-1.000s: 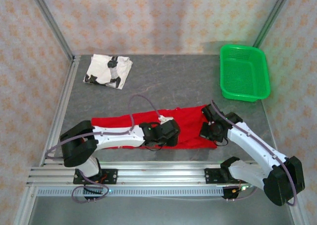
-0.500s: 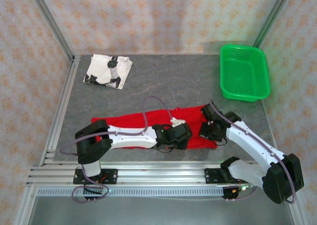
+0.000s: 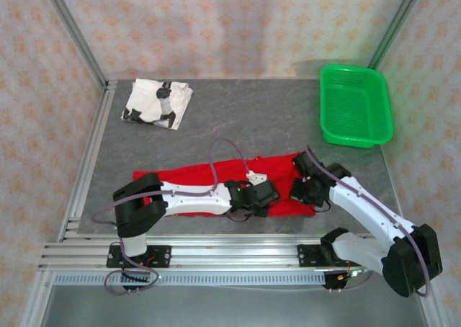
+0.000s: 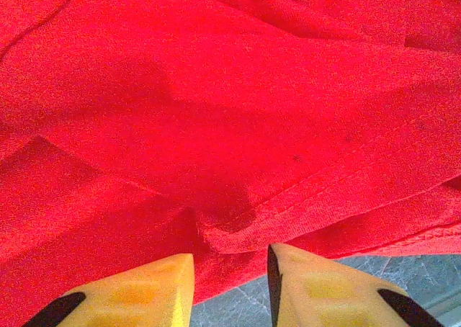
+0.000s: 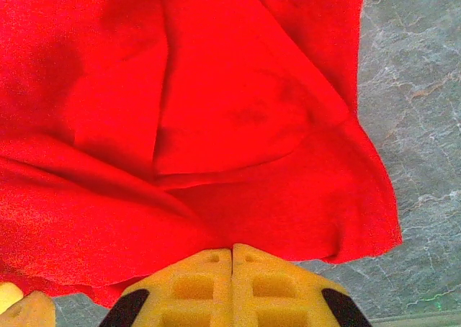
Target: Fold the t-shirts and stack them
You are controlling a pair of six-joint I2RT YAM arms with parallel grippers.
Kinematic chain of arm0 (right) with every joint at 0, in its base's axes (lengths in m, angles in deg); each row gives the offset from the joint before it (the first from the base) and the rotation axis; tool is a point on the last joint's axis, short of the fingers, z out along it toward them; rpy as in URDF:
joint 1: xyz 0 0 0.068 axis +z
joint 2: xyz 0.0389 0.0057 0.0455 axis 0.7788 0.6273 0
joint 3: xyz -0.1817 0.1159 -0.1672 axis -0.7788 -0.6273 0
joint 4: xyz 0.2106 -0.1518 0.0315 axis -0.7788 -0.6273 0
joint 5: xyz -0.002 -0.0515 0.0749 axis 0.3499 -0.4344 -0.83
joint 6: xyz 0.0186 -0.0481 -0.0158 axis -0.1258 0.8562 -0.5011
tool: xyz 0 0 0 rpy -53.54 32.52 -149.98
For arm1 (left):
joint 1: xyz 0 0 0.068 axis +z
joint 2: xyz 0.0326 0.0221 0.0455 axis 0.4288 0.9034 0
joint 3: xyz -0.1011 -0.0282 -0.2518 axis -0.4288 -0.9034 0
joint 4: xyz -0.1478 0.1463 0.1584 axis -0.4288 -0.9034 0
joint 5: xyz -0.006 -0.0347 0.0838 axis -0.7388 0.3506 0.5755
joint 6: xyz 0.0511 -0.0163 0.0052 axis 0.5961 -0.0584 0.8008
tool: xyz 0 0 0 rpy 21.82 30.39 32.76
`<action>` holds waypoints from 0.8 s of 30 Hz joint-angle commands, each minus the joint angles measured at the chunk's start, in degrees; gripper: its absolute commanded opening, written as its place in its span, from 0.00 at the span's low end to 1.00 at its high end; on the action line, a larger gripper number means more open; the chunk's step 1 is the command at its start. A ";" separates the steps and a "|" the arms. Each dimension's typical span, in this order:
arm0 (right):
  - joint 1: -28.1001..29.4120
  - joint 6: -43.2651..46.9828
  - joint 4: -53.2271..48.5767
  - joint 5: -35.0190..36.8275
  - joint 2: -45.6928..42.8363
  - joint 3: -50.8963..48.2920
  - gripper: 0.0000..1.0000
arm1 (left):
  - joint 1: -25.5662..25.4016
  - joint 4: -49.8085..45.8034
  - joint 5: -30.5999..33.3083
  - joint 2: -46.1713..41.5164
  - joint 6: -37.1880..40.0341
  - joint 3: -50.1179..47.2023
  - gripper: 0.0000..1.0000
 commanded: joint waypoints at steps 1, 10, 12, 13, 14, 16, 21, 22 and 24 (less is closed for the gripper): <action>0.28 -0.43 -0.15 1.14 -0.85 -0.83 0.00 | 0.64 0.51 3.21 1.76 0.21 1.73 0.33; 0.31 -0.42 0.86 0.50 -0.68 -1.20 0.00 | 2.24 -0.64 4.17 4.12 -0.56 4.31 0.27; 0.28 -0.32 0.92 0.43 -0.75 -1.37 0.00 | 2.63 -1.19 4.21 4.80 -0.44 5.93 0.25; 0.28 -0.37 0.85 0.47 -0.77 -1.46 0.00 | 2.75 -2.26 4.33 4.99 -0.25 7.14 0.23; 0.31 -0.32 1.02 0.39 -0.77 -1.55 0.00 | 2.86 -2.93 4.14 6.43 0.02 8.17 0.22; 0.31 -0.26 1.03 0.35 -0.77 -1.55 0.00 | 2.82 -3.30 3.71 7.38 0.20 9.10 0.19; 0.29 -0.19 1.04 0.34 -0.77 -1.49 0.00 | 2.92 -5.07 3.62 7.63 0.13 9.26 0.06; 0.30 -0.17 0.89 0.43 -0.85 -1.39 0.00 | 2.93 -5.32 3.96 6.64 -0.08 8.62 0.02; 0.32 -0.15 0.70 0.84 -0.94 -1.24 0.00 | 2.93 -5.22 4.60 3.23 -0.35 6.17 0.00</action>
